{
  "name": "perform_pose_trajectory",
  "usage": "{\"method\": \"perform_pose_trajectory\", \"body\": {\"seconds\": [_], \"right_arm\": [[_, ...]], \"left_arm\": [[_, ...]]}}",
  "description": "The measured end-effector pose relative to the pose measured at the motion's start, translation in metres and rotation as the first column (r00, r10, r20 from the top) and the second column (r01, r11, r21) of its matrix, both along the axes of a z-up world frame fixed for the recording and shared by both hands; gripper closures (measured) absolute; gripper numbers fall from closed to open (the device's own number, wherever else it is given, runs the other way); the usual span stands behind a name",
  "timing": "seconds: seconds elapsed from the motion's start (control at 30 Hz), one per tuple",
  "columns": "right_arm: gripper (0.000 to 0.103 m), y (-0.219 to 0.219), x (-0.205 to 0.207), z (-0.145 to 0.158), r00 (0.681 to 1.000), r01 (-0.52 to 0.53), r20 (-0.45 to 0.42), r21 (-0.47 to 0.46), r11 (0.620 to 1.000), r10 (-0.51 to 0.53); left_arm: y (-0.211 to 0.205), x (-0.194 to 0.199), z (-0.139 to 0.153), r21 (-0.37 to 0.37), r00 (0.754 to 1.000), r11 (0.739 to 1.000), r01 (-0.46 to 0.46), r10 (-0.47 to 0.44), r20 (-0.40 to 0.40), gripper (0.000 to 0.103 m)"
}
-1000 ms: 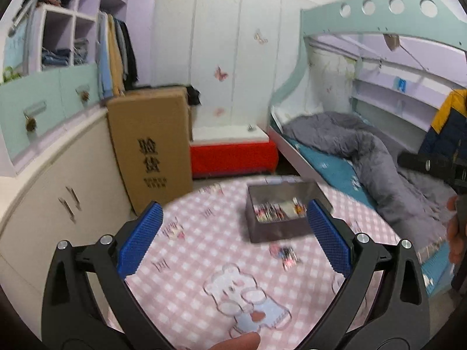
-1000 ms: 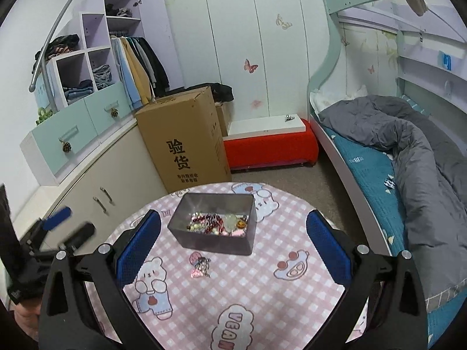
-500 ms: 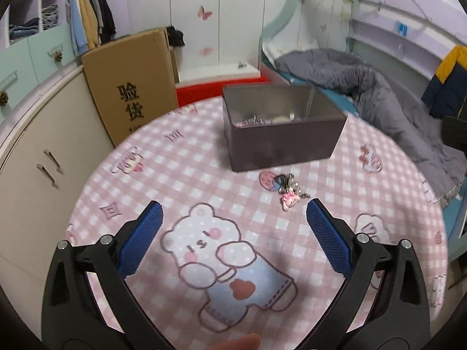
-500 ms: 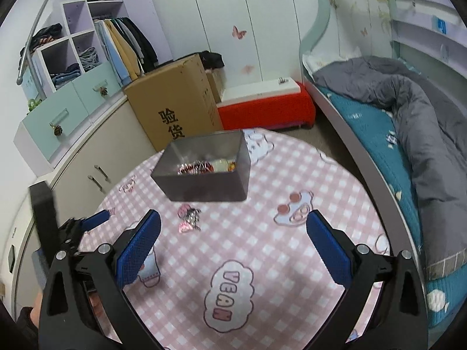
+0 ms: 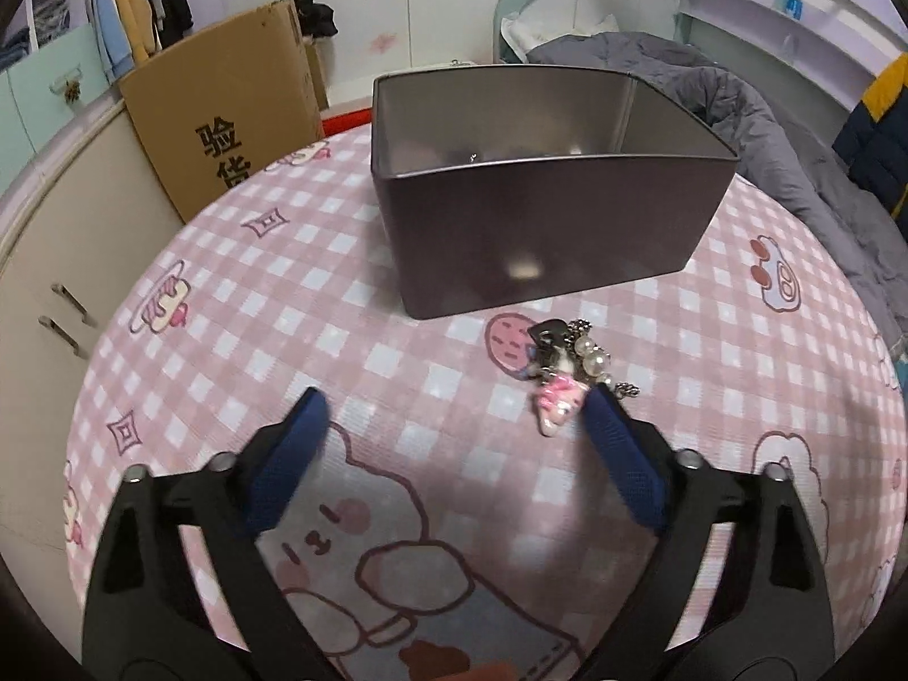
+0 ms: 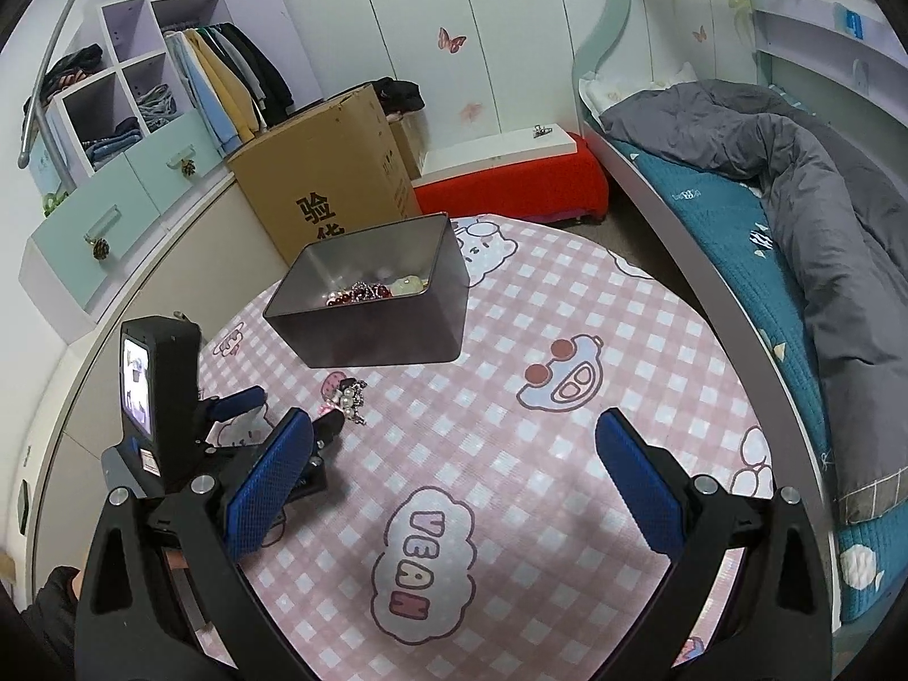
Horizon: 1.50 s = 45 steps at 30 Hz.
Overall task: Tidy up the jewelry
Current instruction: 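Grasp a pink charm with the left gripper while the right gripper grasps a pearl keychain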
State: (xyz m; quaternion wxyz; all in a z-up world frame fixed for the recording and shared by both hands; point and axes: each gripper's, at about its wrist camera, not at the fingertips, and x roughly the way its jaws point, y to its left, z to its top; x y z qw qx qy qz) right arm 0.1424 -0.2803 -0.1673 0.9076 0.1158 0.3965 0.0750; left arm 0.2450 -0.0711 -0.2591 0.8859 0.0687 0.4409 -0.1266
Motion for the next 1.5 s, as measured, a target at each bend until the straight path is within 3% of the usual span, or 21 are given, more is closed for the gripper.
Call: {"method": "perform_pose_trajectory", "body": {"seconds": [0.03,0.27,0.3,0.47,0.53,0.7,0.8,0.87,0.93,1.0,1.2,1.27,1.5], "right_arm": [[0.007,0.000,0.000,-0.001,1.000,0.000,-0.002,0.001,1.000,0.000],[0.007,0.002,0.004,-0.005,1.000,-0.011,-0.017,-0.002,1.000,0.011],[0.007,0.003,0.005,-0.005,1.000,-0.014,-0.018,-0.003,1.000,0.014],[0.007,0.009,0.008,-0.010,0.999,-0.029,-0.032,-0.013,0.999,0.028],[0.007,0.013,0.011,-0.013,0.999,-0.037,-0.038,-0.019,0.999,0.036],[0.008,0.039,0.026,-0.028,0.994,-0.102,-0.055,-0.062,0.993,0.099],[0.016,0.061,0.039,-0.040,0.984,-0.168,-0.070,-0.091,0.982,0.162],[0.025,0.078,0.050,-0.050,0.974,-0.214,-0.094,-0.115,0.970,0.204],[0.045,0.091,0.060,-0.057,0.968,-0.243,-0.102,-0.124,0.962,0.231],[0.057,0.101,0.070,-0.062,0.963,-0.260,-0.110,-0.136,0.956,0.247],[0.076,0.120,0.081,-0.074,0.951,-0.306,-0.110,-0.205,0.929,0.289],[0.095,0.111,0.077,-0.073,0.954,-0.295,-0.107,-0.179,0.939,0.279],[0.095,0.078,0.047,-0.057,0.961,-0.276,-0.047,-0.072,0.958,0.273]], "left_arm": [[0.002,0.000,0.001,-0.005,1.000,1.000,-0.005,0.005,0.000,0.023],[-0.001,0.004,0.002,-0.024,1.000,1.000,0.013,-0.013,0.001,0.024],[-0.002,0.005,0.003,-0.035,1.000,0.999,0.022,-0.022,0.000,0.028],[0.003,0.014,0.007,-0.101,0.999,0.994,0.039,-0.040,-0.013,0.085],[0.010,0.013,0.008,-0.129,0.999,0.991,0.035,-0.038,-0.026,0.092],[0.034,-0.002,0.015,-0.152,1.000,0.988,0.003,-0.003,0.001,0.092],[0.047,-0.012,0.018,-0.164,1.000,0.986,-0.019,0.020,0.006,0.092],[0.054,-0.017,0.020,-0.169,1.000,0.985,-0.023,0.025,0.008,0.092],[0.060,-0.024,0.022,-0.173,0.999,0.985,-0.028,0.030,0.012,0.092],[0.065,-0.029,0.024,-0.184,0.999,0.982,-0.033,0.036,0.014,0.092],[0.075,-0.039,0.028,-0.202,0.999,0.979,-0.040,0.045,0.019,0.092],[0.078,-0.041,0.029,-0.209,0.999,0.977,-0.046,0.051,0.019,0.092],[0.085,-0.046,0.034,-0.232,0.998,0.971,-0.051,0.059,0.028,0.092]]}}
